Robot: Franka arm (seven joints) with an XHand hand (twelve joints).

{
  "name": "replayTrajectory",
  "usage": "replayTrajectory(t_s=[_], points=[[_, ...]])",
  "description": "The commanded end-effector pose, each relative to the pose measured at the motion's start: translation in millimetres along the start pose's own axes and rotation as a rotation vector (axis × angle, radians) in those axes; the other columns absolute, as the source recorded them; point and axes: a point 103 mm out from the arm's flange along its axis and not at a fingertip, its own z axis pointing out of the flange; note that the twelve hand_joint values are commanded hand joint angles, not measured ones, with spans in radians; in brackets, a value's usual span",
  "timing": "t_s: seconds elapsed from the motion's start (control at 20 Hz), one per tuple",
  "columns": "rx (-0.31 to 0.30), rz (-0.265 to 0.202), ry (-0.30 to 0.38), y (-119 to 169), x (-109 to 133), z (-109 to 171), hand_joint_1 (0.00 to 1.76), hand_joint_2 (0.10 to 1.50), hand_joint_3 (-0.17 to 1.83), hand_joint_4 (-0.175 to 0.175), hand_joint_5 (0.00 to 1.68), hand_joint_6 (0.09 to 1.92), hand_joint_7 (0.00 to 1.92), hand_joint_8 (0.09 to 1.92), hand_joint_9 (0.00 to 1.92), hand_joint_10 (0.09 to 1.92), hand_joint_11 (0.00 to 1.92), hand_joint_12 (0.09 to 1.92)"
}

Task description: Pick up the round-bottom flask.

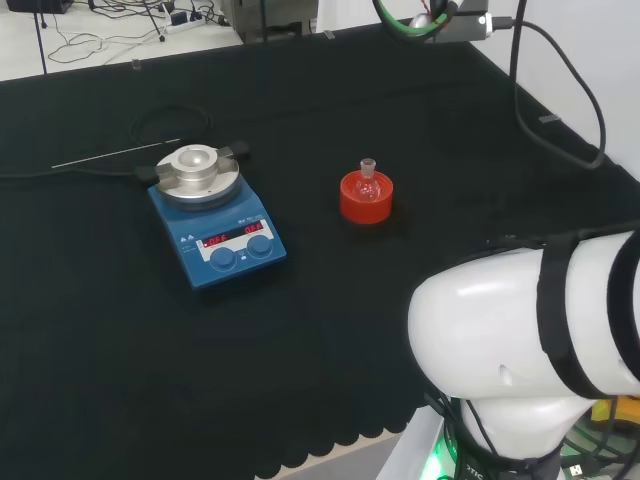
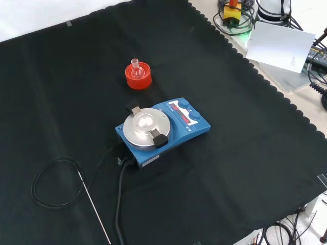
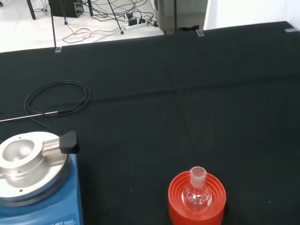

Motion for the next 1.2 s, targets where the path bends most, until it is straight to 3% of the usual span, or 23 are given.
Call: replayTrajectory(t_s=[0.05, 0.5, 0.7, 1.0, 1.2], points=[[0.003, 0.001, 0.076, 49.4, -34.7, 46.5, 0.32, 1.18, 0.28, -0.013, 0.45, 0.27, 0.18, 0.58, 0.26, 0.65, 0.00, 1.37], [0.019, -0.001, 0.137, 109.3, -71.4, 123.2, 0.59, 1.00, 0.26, -0.018, 0.48, 0.19, 0.23, 0.61, 0.36, 0.67, 0.06, 1.40], [0.053, 0.010, 0.189, 126.8, -84.6, 161.8, 0.66, 0.91, 0.36, -0.016, 0.51, 0.13, 0.24, 0.62, 0.40, 0.67, 0.11, 1.39], [0.107, 0.058, 0.246, 138.3, -89.2, 219.7, 0.72, 0.81, 0.46, -0.002, 0.52, 0.09, 0.22, 0.64, 0.42, 0.67, 0.13, 1.39], [0.137, 0.050, 0.256, 134.6, -85.0, 249.7, 0.76, 0.75, 0.50, 0.007, 0.52, 0.09, 0.20, 0.65, 0.41, 0.68, 0.11, 1.40]])
